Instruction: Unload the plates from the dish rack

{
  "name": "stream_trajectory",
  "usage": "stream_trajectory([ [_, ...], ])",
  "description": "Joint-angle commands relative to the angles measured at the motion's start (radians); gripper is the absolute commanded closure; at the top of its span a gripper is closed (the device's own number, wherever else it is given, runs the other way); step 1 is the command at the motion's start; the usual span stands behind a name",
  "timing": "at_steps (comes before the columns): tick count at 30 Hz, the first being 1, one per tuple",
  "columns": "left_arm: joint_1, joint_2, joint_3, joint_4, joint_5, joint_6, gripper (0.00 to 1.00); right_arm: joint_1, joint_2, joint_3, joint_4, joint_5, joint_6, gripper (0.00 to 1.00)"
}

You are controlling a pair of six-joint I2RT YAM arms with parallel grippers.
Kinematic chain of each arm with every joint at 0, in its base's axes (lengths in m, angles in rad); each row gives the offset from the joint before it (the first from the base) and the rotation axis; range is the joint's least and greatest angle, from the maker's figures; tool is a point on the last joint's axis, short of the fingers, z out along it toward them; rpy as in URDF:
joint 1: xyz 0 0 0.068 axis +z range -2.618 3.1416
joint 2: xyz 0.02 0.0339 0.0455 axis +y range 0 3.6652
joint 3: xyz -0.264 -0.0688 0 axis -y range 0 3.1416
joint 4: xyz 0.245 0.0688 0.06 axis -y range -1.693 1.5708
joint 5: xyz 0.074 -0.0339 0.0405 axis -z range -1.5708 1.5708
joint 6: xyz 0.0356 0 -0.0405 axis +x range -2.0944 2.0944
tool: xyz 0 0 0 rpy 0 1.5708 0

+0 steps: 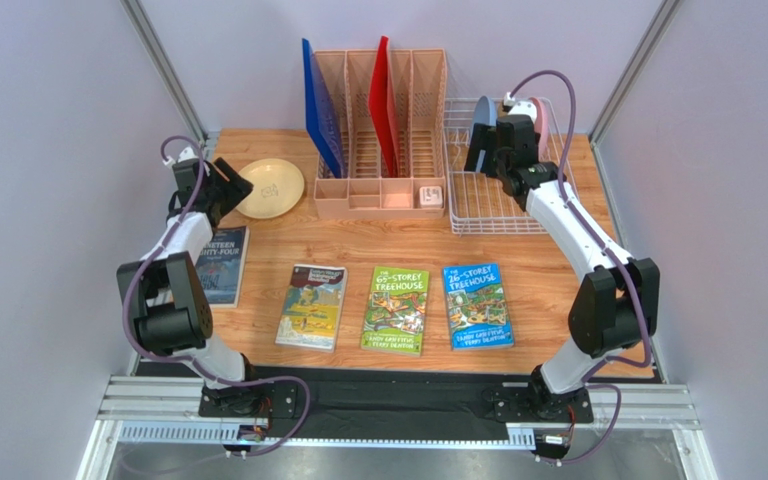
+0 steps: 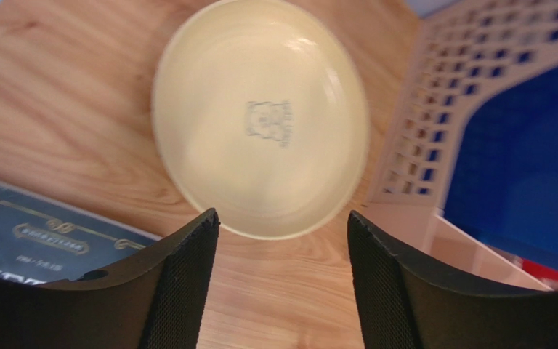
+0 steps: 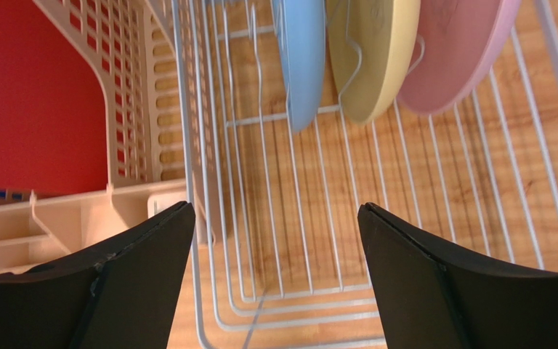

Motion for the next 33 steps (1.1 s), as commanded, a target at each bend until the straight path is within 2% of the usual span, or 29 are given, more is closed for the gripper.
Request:
stream_trajectory([
  [1, -0.063, -0.121, -0.021, 0.109, 0.198, 0.010, 0.22, -0.005, 0.112, 0.159, 0.022, 0.112, -0.093, 0.12],
  [8, -0.232, -0.241, -0.053, 0.159, 0.293, 0.033, 0.19, -0.008, 0.345, 0.430, -0.018, 0.206, -0.205, 0.25],
  [9, -0.272, -0.255, -0.055, 0.161, 0.291, 0.033, 0.20, -0.008, 0.371, 0.503, -0.032, 0.229, -0.216, 0.26],
  [13, -0.375, -0.298, -0.079, 0.178, 0.284, 0.036, 0.20, -0.008, 0.494, 0.623, -0.038, 0.281, -0.287, 0.30],
  [17, -0.410, -0.319, -0.092, 0.184, 0.268, 0.036, 0.20, -0.010, 0.607, 0.712, -0.047, 0.346, -0.328, 0.42],
  [19, -0.417, -0.324, -0.092, 0.187, 0.271, 0.033, 0.20, -0.008, 0.631, 0.738, -0.052, 0.355, -0.340, 0.42],
  [22, -0.424, -0.321, -0.092, 0.196, 0.273, 0.036, 0.20, -0.008, 0.646, 0.754, -0.062, 0.347, -0.325, 0.58],
  [23, -0.426, -0.316, -0.092, 0.198, 0.273, 0.038, 0.20, -0.008, 0.648, 0.760, -0.075, 0.323, -0.324, 0.70],
  [27, -0.427, -0.264, -0.087, 0.222, 0.305, 0.022, 0.22, 0.007, 0.648, 0.757, -0.062, 0.350, -0.334, 0.95],
  [29, -0.432, -0.250, -0.086, 0.233, 0.307, 0.009, 0.23, 0.019, 0.632, 0.745, -0.029, 0.398, -0.357, 1.00],
  [33, -0.446, -0.221, -0.080, 0.241, 0.299, -0.001, 0.23, 0.062, 0.583, 0.671, 0.083, 0.534, -0.414, 1.00],
])
